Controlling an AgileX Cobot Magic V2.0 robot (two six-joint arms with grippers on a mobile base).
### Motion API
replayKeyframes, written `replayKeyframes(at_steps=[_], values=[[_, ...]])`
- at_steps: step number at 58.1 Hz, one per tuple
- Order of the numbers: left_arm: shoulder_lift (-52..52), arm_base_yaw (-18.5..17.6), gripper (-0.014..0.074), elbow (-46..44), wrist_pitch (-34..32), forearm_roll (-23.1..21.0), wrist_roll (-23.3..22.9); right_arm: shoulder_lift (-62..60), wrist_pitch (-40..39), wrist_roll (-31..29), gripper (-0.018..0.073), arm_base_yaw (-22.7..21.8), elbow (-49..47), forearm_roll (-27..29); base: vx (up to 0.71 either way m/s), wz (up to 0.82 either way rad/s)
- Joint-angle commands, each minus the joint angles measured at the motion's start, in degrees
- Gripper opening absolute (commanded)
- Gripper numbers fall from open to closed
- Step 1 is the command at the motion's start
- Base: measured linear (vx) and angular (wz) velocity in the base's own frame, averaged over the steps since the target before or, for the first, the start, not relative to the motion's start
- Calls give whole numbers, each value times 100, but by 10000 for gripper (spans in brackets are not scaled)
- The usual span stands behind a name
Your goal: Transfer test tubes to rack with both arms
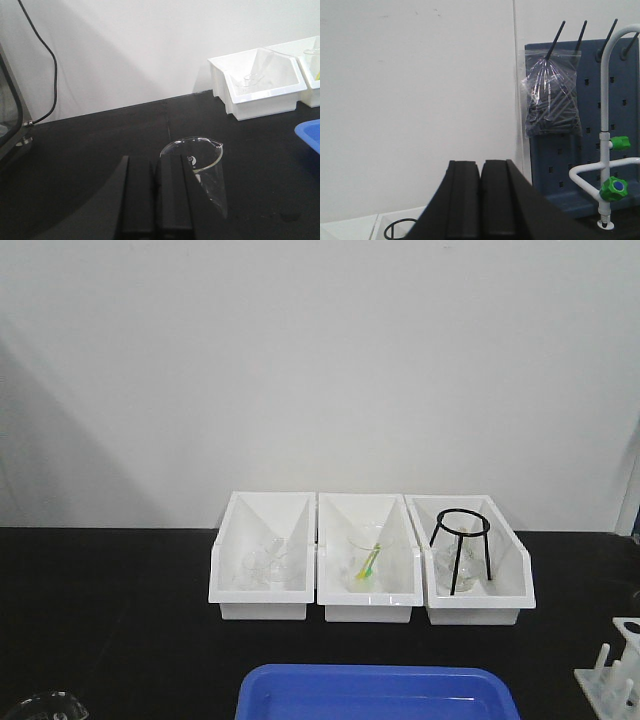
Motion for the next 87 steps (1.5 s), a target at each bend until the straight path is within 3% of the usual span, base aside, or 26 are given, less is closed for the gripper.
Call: replayKeyframes(at_steps=[1, 33, 41, 46, 52, 62, 67, 73, 80, 87], values=[[-112, 13, -1, 160, -507, -64, -38, -1, -118, -11, -7, -26, -166, -21, 0, 0], [-112, 13, -1, 160, -507, -64, -38, -1, -101, -29, -7, -26, -145, -112, 0, 0], [-112, 13, -1, 160, -507, -64, -38, -1, -721, -231, -7, -9, 106, 477, 0, 0], [-112, 13, -1, 160, -507, -64, -38, -69, -1090, -1025, -7, 209, 547, 1459, 0, 0], [-112, 13, -1, 160, -507, -64, -38, -300, -1206, -2908, -7, 770, 1245, 3176, 0, 0], [-112, 13, -1, 160, -507, -64, -38, -1070, -88, -6401, -7, 1724, 2205, 6314, 0, 0], [-112, 13, -1, 160, -507, -64, -38, -1618, 533, -7718, -7, 1932, 2659, 6992, 0, 0], [-112, 13, -1, 160, -507, -64, -38, -2356, 640, -8278, -7, 1965, 3322, 7260, 0, 0], [-112, 13, -1, 160, -507, -64, -38, -3230, 640, -8088, -7, 1965, 3996, 7242, 0, 0], [-112, 13, -1, 160, -507, -64, -38, -3382, 966, -7770, -7, 1959, 3979, 7197, 0, 0]])
